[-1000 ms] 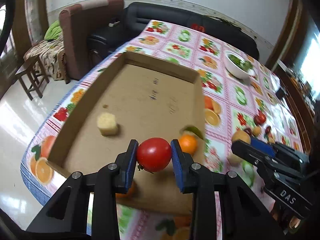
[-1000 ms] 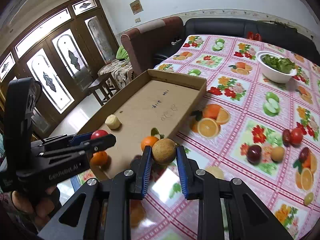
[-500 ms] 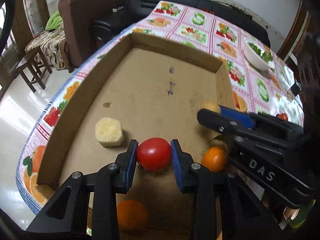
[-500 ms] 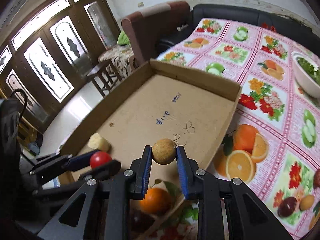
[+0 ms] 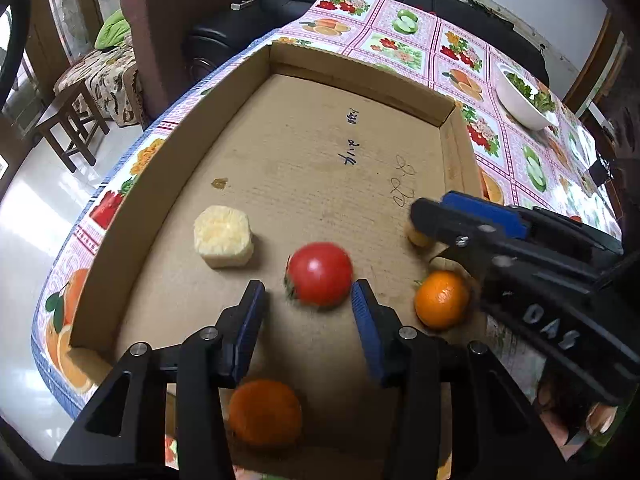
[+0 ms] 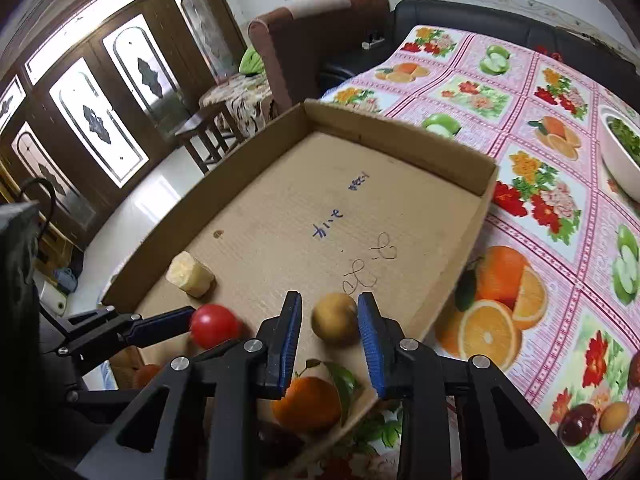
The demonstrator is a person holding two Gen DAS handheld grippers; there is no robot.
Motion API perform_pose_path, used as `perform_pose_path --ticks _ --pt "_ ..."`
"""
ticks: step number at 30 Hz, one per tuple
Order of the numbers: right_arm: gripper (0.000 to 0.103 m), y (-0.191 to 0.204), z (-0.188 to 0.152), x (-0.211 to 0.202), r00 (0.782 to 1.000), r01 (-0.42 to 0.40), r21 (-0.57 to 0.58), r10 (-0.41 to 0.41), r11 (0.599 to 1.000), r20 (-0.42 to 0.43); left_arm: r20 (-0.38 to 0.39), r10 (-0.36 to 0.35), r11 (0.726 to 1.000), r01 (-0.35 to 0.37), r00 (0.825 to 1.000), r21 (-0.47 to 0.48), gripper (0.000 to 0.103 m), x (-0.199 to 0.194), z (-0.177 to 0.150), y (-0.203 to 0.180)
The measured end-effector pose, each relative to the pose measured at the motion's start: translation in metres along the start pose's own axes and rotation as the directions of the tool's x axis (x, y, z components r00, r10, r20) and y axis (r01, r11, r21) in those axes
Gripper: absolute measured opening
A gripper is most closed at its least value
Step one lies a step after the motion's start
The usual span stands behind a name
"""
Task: Organize fruits
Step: 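Open both tools to drop the tomato and kiwi into the box, then withdraw both open tools from the box toward the remaining fruits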
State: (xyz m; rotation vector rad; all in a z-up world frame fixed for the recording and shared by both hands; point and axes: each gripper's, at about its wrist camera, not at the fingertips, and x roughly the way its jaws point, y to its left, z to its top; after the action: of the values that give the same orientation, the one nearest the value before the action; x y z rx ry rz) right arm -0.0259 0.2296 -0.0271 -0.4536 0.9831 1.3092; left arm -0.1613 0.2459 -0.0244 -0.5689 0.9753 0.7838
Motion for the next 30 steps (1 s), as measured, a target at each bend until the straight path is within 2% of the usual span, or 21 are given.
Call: perform_pose_path --ticks 9,14,16,21,24,30 --pt "0.031 -0.015 -0.019 -0.048 0.997 -0.02 0.059 0.016 0.998 0.078 0.039 -0.019 1.0 0.019 0.999 -0.006 0.043 -0.023 -0.01 -0.012" --pt "0.031 -0.03 -0.04 -0.073 0.995 -0.028 0.108 0.017 0.994 0.103 0.062 -0.048 0.999 0.048 0.997 0.014 0.043 -0.038 -0.015 -0.028" --pt "0.035 -0.038 -0.052 -0.086 0.993 -0.023 0.131 0.007 0.991 0.119 0.068 -0.065 0.998 0.064 0.996 0.02 0.043 -0.041 -0.016 -0.035" --pt "0.041 -0.064 -0.083 -0.118 0.985 -0.002 0.215 -0.036 0.977 0.17 0.075 -0.108 0.993 0.104 0.991 0.052 0.043 -0.047 -0.022 -0.061" --pt "0.048 -0.083 -0.103 -0.136 0.98 0.024 0.27 -0.076 0.963 0.184 0.057 -0.138 0.989 0.134 0.989 0.069 0.043 -0.046 -0.027 -0.076" --pt "0.049 -0.124 -0.14 -0.161 0.971 0.08 0.379 -0.157 0.922 0.178 0.016 -0.163 0.98 0.16 0.986 0.117 0.043 -0.039 -0.036 -0.105"
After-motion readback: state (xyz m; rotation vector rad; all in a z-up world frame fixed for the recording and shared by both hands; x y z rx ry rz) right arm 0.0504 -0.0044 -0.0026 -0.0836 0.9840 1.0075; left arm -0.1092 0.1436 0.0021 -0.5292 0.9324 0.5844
